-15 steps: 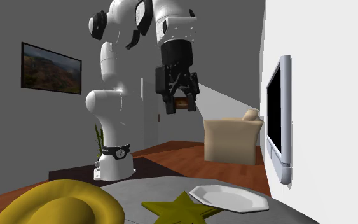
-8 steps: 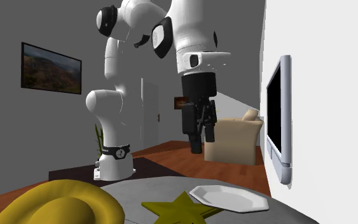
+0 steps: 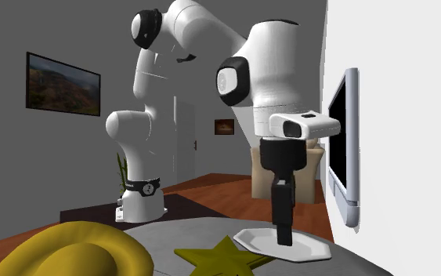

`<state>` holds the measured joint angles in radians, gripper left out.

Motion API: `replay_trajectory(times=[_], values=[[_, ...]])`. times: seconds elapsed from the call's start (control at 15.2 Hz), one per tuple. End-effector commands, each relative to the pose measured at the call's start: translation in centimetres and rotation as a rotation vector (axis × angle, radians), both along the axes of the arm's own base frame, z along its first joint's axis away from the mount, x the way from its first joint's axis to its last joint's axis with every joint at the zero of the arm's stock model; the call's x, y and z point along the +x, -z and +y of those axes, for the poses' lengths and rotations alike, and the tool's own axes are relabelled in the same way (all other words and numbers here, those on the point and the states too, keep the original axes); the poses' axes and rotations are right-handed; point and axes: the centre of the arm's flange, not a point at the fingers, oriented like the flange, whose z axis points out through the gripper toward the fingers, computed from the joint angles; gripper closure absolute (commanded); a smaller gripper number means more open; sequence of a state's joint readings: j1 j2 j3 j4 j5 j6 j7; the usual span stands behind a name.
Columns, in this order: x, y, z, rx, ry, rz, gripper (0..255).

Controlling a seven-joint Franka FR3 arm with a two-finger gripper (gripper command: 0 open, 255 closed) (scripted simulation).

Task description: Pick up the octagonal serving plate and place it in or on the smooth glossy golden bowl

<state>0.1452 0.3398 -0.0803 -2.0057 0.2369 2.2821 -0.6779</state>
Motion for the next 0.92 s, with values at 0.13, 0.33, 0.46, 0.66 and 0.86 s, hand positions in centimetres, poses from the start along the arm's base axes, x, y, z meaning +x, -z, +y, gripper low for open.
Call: replay_trajectory(times=[0.13,0.33,0.46,0.66,0.86], values=[[0.3,2.1,0.6,0.003,-0.01,0.002,0],[0.2,3.6,0.8,0.003,-0.01,0.002,0],[0.1,4.5,1.0,0.003,-0.01,0.002,0],[0.1,4.5,1.0,0.003,-0.01,0.002,0],[0.1,4.5,1.0,0.003,-0.01,0.002,0]])
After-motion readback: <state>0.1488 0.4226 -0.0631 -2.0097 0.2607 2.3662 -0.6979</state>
